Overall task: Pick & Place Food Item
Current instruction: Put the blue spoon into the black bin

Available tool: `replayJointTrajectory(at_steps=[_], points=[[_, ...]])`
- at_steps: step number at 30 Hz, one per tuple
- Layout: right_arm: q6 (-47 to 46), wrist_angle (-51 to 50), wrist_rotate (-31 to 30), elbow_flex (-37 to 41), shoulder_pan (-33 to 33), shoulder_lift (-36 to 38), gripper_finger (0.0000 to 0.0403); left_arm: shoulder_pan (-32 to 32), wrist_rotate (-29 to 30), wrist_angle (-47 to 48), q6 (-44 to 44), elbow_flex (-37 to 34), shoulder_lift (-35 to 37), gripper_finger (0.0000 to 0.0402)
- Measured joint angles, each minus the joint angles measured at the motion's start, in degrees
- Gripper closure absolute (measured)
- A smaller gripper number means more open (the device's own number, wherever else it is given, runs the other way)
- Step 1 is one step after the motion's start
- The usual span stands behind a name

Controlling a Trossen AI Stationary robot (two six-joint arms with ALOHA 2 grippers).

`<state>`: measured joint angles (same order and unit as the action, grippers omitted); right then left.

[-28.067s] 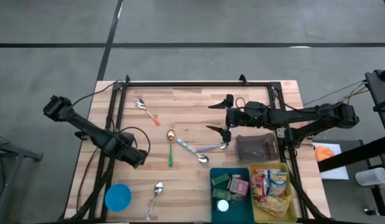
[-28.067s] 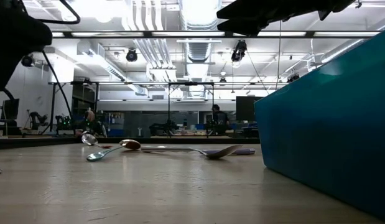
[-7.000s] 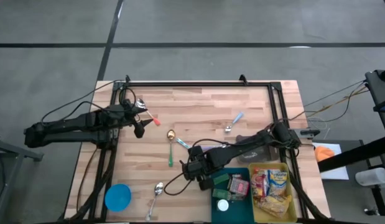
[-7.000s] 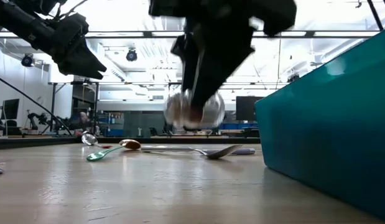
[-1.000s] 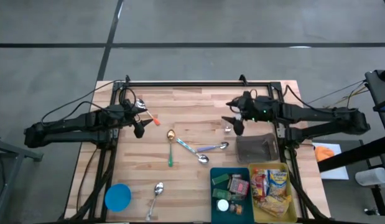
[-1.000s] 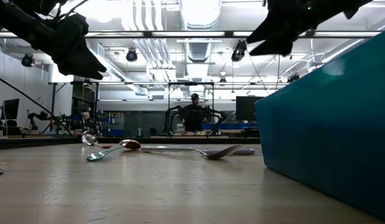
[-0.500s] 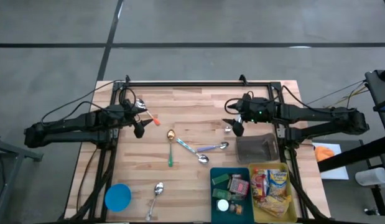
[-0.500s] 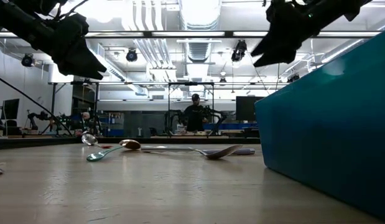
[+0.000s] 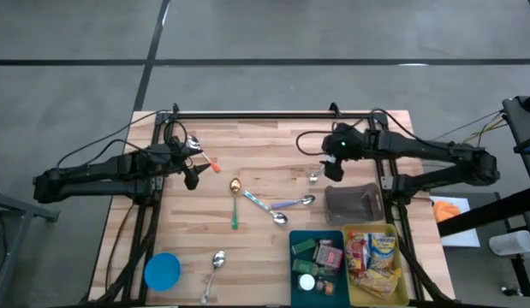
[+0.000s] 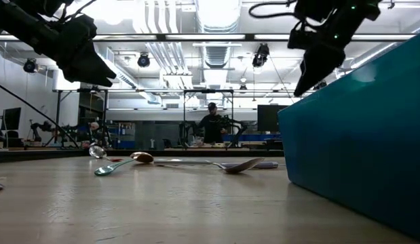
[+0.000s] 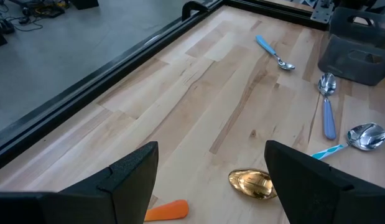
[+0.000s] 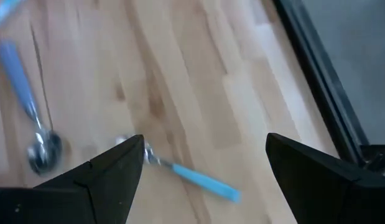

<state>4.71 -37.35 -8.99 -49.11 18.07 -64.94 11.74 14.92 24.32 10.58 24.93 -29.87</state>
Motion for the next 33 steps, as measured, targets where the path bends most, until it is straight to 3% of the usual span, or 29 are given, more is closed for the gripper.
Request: replayJointTrajectory(at_steps=[9,14,21,33], points=[[14.5,-11.5,0.1,-8.1,3.1,-10.5,0.0069,0.0,0.0,0.0,0.0,0.0,0.0,0.0103],[23.6,-12.3,0.1,-11.3,3.5,-15.3,0.0069,0.0,0.0,0.0,0.0,0.0,0.0,0.0103],[28.6,-16.9,2.4,-13.8,3.6,-20.6,0.0069,0.0,0.0,0.0,0.0,0.0,0.0,0.0103],[34.4,-13.0,3.2,-12.0,4.0,-28.8,0.0069,0.0,0.0,0.0,0.0,0.0,0.0,0.0103]])
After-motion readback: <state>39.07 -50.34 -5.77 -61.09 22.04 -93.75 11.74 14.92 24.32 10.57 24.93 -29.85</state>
